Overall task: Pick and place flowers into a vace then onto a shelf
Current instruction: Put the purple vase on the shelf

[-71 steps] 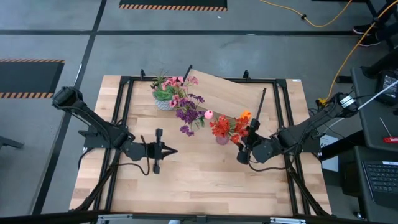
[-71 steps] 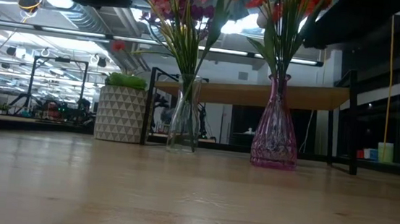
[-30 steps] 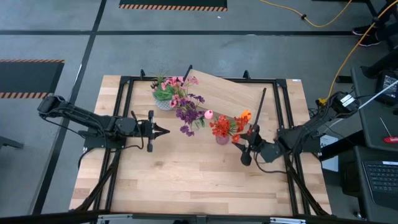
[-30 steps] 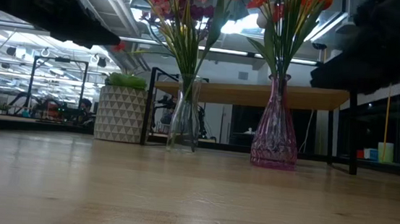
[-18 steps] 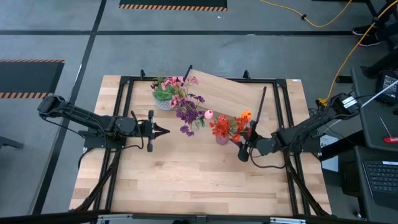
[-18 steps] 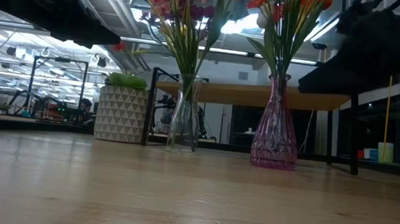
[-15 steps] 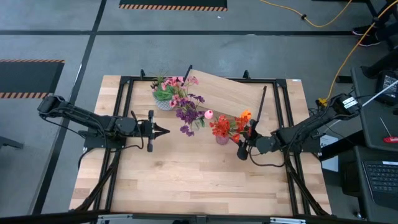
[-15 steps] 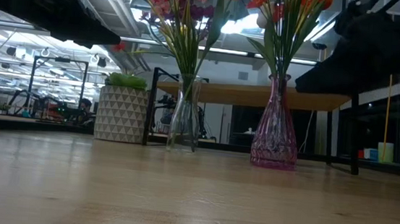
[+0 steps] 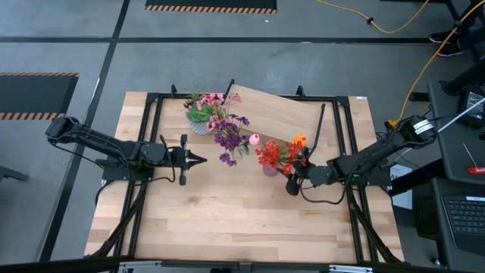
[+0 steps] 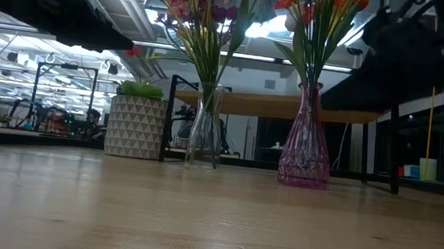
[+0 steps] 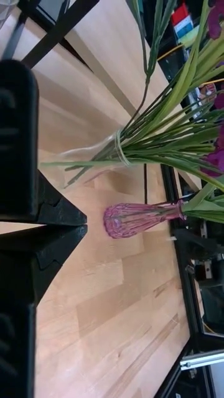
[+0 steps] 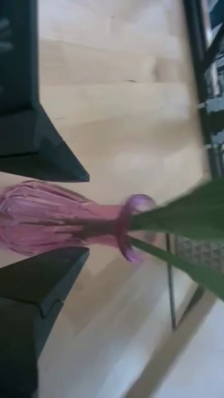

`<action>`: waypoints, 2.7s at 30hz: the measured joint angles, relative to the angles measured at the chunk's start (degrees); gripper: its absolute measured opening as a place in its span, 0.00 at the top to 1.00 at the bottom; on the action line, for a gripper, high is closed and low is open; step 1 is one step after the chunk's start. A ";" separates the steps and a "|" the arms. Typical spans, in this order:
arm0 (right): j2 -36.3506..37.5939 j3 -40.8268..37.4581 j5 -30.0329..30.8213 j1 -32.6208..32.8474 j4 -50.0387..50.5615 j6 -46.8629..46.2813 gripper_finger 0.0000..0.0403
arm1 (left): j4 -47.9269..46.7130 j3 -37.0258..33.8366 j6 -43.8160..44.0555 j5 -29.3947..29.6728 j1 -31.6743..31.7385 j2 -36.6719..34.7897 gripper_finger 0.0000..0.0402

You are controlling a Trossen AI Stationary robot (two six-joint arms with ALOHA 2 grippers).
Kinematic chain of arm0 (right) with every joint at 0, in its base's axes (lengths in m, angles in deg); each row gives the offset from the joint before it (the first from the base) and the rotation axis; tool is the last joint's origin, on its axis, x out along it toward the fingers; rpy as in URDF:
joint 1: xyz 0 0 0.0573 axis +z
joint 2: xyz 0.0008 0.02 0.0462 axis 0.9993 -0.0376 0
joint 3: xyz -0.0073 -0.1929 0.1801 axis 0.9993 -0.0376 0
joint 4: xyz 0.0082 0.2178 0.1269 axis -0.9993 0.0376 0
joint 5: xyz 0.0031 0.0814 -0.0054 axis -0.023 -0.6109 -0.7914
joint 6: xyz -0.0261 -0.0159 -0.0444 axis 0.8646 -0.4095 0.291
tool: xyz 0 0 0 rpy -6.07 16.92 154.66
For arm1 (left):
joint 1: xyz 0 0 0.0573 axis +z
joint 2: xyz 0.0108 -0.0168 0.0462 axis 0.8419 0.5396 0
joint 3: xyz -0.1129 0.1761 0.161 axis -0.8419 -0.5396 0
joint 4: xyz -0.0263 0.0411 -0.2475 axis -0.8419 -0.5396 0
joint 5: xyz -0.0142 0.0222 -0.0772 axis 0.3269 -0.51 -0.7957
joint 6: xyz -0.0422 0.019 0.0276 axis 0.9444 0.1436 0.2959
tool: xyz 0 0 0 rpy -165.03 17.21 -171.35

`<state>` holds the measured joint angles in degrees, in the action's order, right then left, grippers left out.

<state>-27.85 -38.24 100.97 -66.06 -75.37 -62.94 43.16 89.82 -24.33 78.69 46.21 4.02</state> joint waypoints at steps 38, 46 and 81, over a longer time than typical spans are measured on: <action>-12.67 2.02 -0.05 -6.71 -18.91 10.48 0.55 | -0.59 0.00 -0.08 0.00 0.00 0.00 1.00; -12.71 2.58 -0.26 -7.00 -18.27 11.00 0.69 | -1.55 0.00 -0.08 -0.01 0.00 0.00 1.00; 2.57 4.70 -0.21 1.04 -7.06 12.64 0.76 | -2.10 0.00 0.20 -0.02 0.00 0.00 1.00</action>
<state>-25.29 -33.54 100.76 -65.02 -82.43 -50.30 41.06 89.82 -24.13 78.67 46.21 4.02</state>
